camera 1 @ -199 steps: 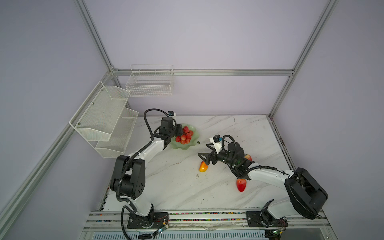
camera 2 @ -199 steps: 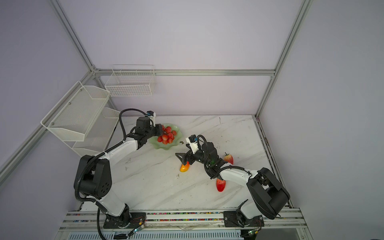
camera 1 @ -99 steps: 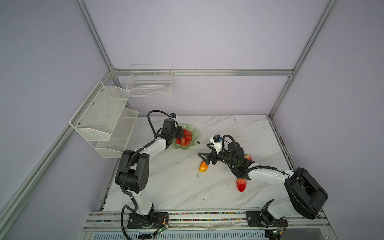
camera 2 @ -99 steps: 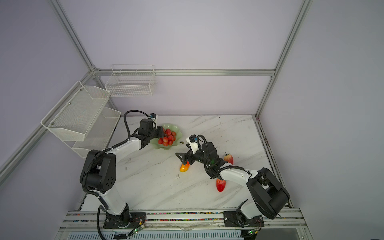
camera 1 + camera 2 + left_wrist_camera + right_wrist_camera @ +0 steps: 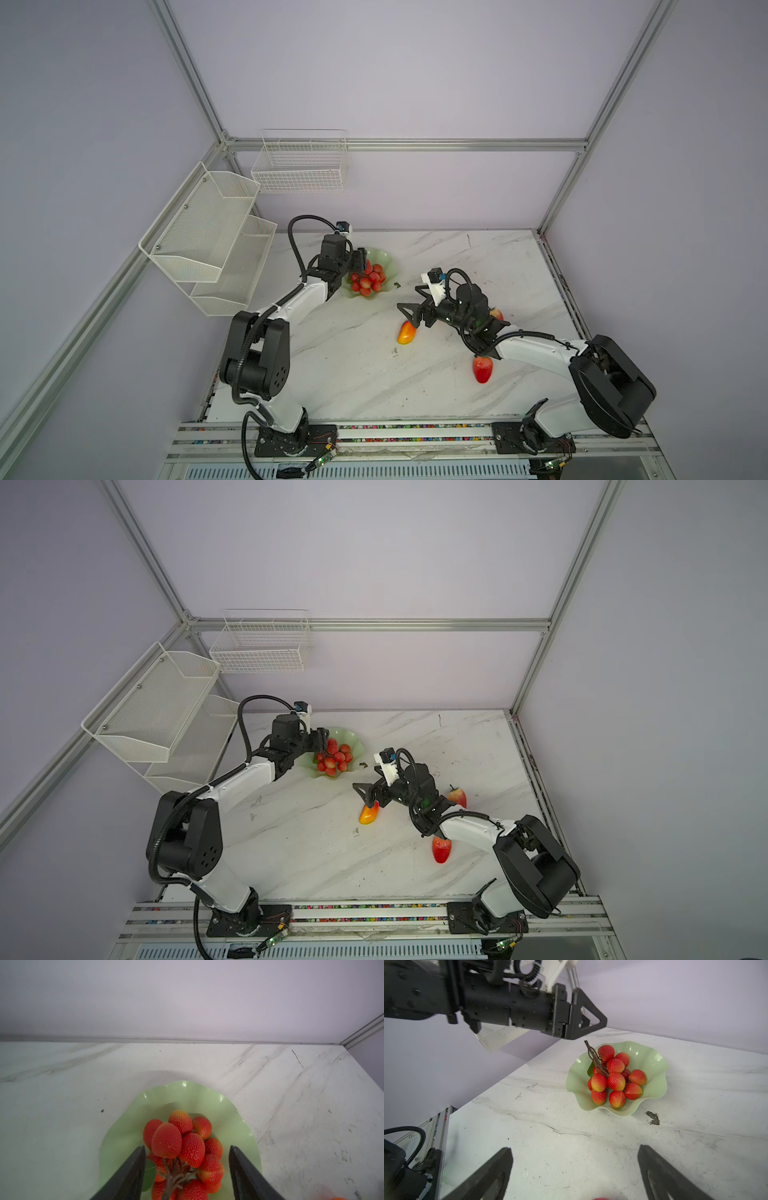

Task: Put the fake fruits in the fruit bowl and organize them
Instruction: 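Move the left gripper from the bowl to the red-yellow mango, then lower the left gripper around the mango and close it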

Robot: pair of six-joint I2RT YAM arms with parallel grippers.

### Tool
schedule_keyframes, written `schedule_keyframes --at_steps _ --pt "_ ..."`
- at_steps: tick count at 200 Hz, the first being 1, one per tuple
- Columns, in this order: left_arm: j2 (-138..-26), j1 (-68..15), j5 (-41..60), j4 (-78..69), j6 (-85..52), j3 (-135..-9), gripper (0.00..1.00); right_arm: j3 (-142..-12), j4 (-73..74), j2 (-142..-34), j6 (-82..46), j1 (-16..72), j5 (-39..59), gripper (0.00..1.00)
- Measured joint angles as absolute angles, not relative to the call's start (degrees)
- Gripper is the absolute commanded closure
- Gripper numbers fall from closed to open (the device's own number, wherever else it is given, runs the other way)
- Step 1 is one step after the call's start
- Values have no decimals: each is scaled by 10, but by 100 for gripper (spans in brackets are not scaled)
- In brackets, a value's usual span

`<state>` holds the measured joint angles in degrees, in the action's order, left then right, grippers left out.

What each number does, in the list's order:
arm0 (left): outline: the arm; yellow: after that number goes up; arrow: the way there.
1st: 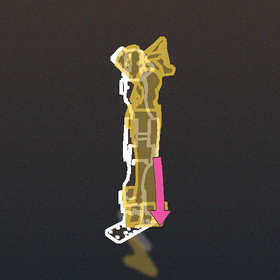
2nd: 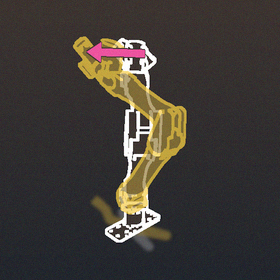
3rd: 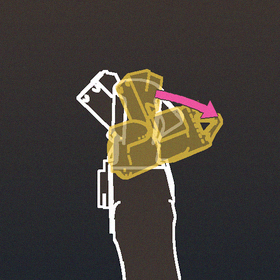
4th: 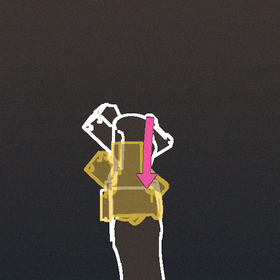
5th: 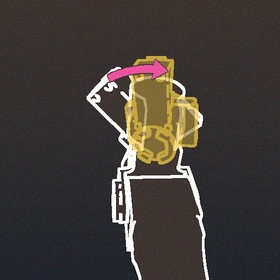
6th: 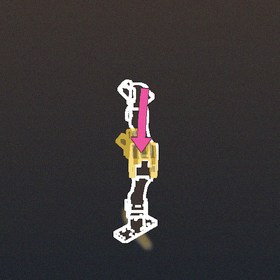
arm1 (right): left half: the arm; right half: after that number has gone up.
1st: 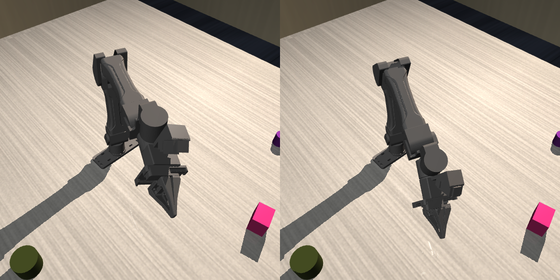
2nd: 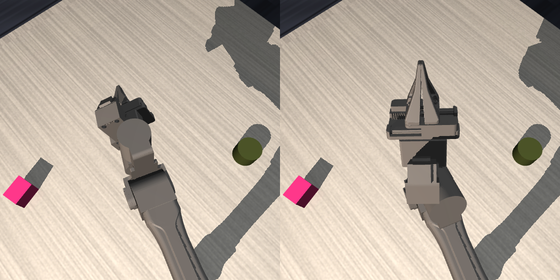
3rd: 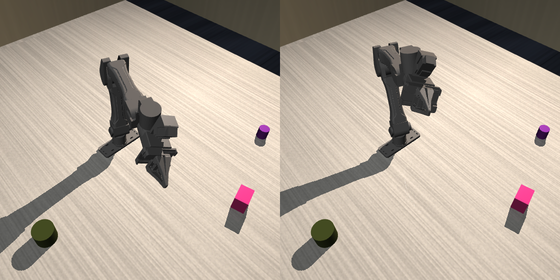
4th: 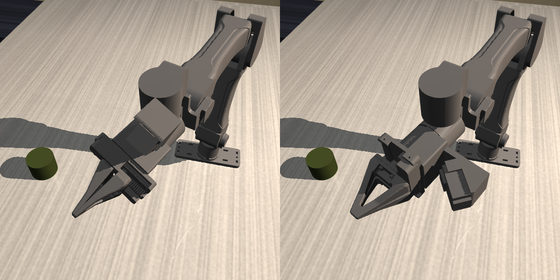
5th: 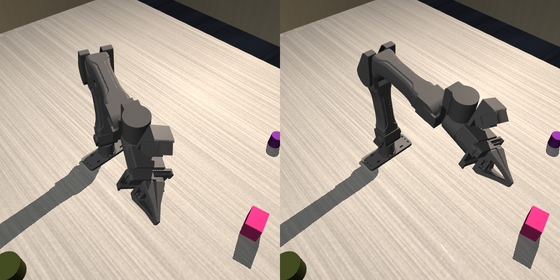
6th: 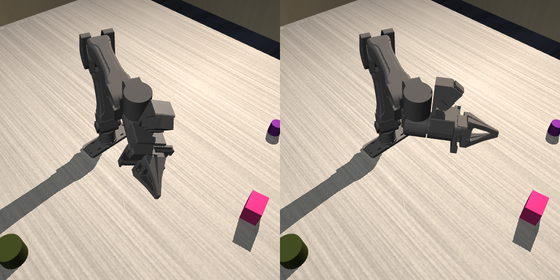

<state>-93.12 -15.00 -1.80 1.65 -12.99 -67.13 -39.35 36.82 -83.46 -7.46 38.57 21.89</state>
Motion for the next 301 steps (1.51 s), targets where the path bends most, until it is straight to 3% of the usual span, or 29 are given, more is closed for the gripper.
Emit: schedule_keyframes --at_steps 24,69,107,138,240,301 --pt "-851 -190 -62 39 -98 -647 14 -394 361 -835 -80 383 220 3" --pt "-732 -338 -93 96 -103 -562 14 -391 251 -798 -106 382 205 3" --pt "-751 -425 -90 140 -155 -501 14 -311 202 -666 -131 382 208 3" --pt "-796 -480 -92 152 -180 -483 14 -218 223 -618 -151 382 223 3" --pt "-963 -494 -133 128 -185 -492 16 -159 298 -581 -173 382 254 3" --pt "-1005 -493 -137 100 -168 -532 15 -158 307 -593 -173 382 255 3"
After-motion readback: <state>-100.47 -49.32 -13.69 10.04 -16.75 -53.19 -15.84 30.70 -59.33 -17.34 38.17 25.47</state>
